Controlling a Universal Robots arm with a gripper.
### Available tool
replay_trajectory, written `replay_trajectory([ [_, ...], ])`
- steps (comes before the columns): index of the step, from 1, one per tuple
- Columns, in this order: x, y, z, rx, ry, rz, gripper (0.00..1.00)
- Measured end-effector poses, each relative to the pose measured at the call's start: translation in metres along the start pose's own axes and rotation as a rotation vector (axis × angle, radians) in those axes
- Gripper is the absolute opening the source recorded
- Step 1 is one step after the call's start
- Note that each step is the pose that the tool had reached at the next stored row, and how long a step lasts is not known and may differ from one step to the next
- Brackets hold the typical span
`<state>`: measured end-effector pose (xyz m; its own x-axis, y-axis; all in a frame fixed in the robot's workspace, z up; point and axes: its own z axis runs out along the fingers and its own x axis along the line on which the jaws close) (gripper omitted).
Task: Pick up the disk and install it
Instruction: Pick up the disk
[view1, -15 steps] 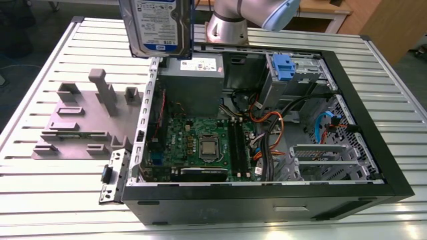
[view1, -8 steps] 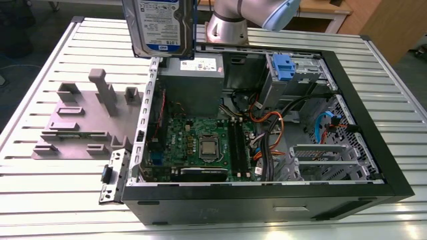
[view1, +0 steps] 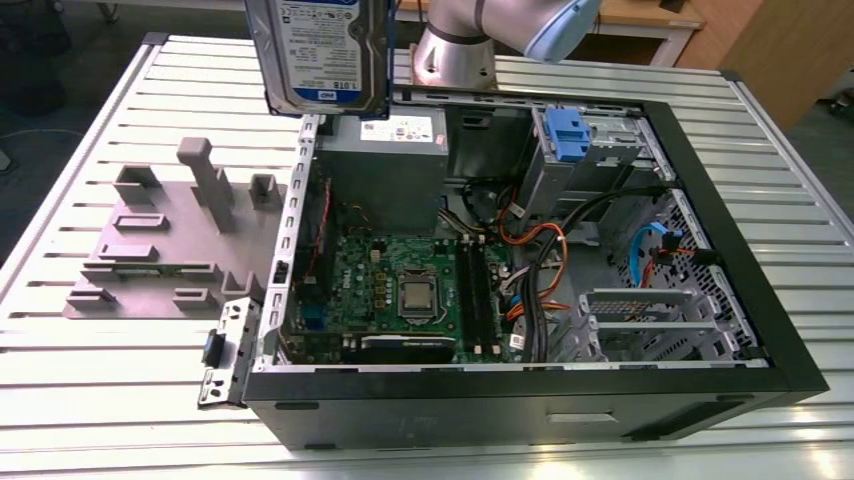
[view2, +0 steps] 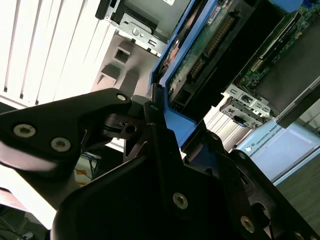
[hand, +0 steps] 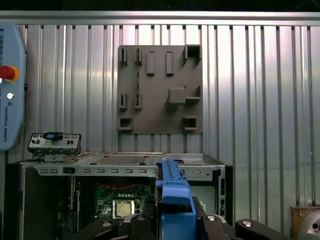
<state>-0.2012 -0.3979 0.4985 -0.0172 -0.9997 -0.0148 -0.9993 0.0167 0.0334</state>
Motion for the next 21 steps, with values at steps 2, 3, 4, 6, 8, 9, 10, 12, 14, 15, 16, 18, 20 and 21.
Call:
replay_trajectory([
  [2, 0.0000, -0.0021, -0.0001, 0.0001, 0.0000, 0.000, 0.36],
  [3, 0.0000, -0.0036, -0.0001, 0.0000, 0.0000, 0.000, 0.36],
  [4, -0.0001, -0.0054, -0.0002, 0.0000, -0.0001, 0.000, 0.36],
  [6, -0.0001, -0.0095, -0.0003, 0.0000, 0.0000, 0.000, 0.36],
  [8, -0.0002, -0.0142, -0.0004, 0.0000, 0.0000, 0.000, 0.36],
  [9, -0.0002, -0.0165, -0.0005, 0.0001, -0.0001, 0.000, 0.36],
  [10, -0.0003, -0.0191, -0.0006, 0.0000, 0.0000, 0.000, 0.36],
  [12, -0.0004, -0.0244, -0.0007, 0.0000, 0.0000, 0.000, 0.36],
  [14, -0.0005, -0.0303, -0.0008, 0.0001, -0.0001, 0.000, 0.36],
  [15, -0.0005, -0.0333, -0.0009, 0.0001, 0.0000, 0.000, 0.36],
  [16, -0.0006, -0.0361, -0.0010, 0.0000, 0.0000, 0.000, 0.36],
  [18, -0.0007, -0.0400, -0.0010, 0.0000, 0.0000, 0.000, 0.36],
  [20, -0.0006, -0.0408, -0.0010, 0.0000, 0.0002, 0.000, 0.36],
  [21, 0.0000, -0.0409, -0.0009, 0.0001, 0.0009, 0.000, 0.36],
])
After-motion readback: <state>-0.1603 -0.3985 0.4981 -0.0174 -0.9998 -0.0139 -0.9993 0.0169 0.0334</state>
